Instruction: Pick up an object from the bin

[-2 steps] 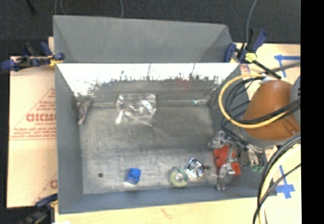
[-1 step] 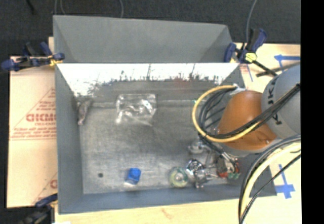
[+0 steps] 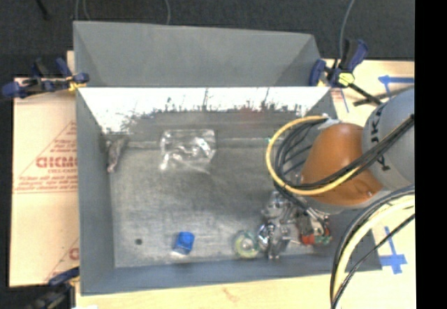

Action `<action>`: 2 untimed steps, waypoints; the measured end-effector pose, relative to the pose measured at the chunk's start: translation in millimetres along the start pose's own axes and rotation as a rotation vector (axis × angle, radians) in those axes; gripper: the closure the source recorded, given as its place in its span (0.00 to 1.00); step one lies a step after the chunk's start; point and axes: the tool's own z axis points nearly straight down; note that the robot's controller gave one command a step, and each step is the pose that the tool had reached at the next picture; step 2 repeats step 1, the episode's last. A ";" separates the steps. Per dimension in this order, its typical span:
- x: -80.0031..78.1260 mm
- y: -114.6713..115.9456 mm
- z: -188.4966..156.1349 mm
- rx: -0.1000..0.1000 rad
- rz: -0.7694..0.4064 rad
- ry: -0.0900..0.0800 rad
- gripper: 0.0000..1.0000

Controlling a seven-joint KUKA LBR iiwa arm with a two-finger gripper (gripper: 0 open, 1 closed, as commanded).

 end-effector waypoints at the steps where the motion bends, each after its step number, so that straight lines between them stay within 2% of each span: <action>1: -23.1 -29.6 -140.1 -0.003 -0.081 0.019 1.00; 2: -23.1 -29.6 -140.1 -0.003 -0.081 0.019 1.00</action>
Offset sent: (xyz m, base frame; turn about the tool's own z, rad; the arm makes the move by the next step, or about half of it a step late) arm 0.0167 -0.0258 0.1361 -0.0839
